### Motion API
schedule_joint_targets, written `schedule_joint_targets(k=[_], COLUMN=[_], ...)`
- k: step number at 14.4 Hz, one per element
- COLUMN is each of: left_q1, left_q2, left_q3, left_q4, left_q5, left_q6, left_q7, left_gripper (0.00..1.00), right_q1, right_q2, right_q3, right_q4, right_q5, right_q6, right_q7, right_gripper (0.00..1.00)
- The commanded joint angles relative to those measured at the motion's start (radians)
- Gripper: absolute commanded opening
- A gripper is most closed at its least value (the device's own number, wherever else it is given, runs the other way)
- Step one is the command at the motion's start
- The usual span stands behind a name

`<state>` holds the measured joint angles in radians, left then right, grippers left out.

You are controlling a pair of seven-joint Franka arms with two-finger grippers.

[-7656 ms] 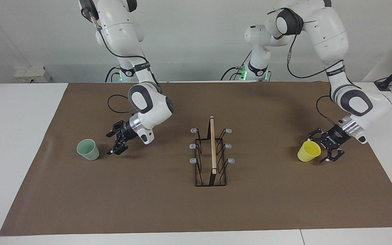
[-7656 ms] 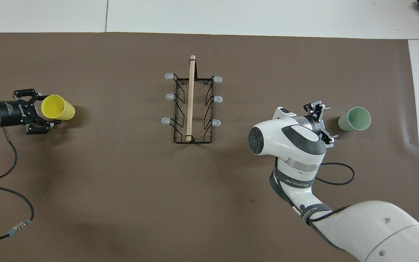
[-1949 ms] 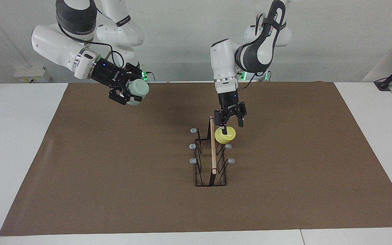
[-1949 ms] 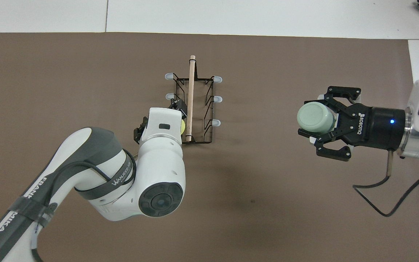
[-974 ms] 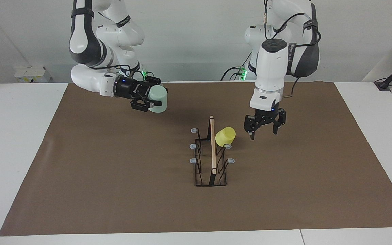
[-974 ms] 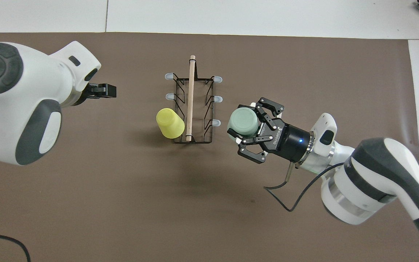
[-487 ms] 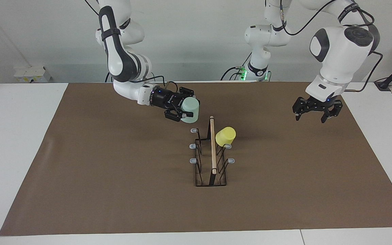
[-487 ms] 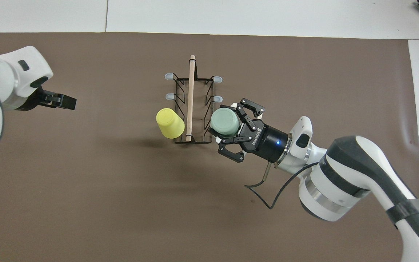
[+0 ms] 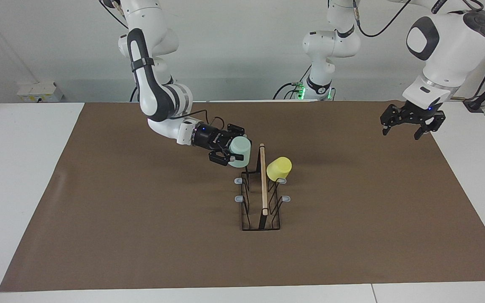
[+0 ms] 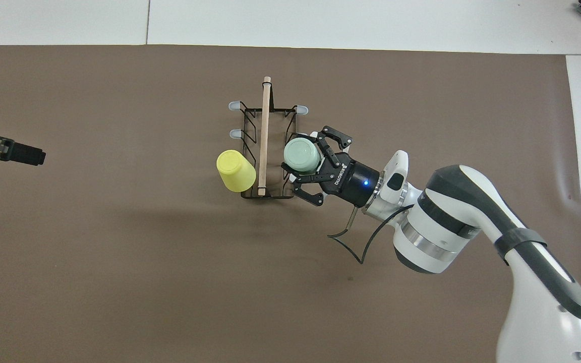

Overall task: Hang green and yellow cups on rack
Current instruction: 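Withdraw the left gripper while the right gripper carries the green cup to the rack, then hang the green cup on the rack peg and open the right gripper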

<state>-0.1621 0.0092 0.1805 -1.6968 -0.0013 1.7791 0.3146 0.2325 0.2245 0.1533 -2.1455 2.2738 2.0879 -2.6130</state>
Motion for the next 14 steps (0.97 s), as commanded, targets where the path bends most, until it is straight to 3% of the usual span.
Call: schedule_joint_targets(k=[1,8,14], left_q1=[-0.007,-0.002,-0.002], left_q2=[0.009,-0.002,-0.029], left_q3=[0.017,0.034,0.020], left_q4=[0.061,0.052,0.016], left_q5=[-0.020,-0.019,-0.022], left_q6=[-0.061,-0.096,-0.086], left_q7=[0.031,0.005,-0.130], left_gripper=[1.00,1.00,1.00], right_q1=[0.013,0.017,0.016], right_q2=[0.058,0.061,0.078], right_q3=[0.003,0.002,0.002], right_q4=[0.016,-0.037,-0.102], right_q5=[0.064,0.082,0.101], right_q6=[-0.040,-0.031,-0.077], right_q7=[-0.073,-0.104,-0.160], right_gripper=[0.01,0.02,0.02])
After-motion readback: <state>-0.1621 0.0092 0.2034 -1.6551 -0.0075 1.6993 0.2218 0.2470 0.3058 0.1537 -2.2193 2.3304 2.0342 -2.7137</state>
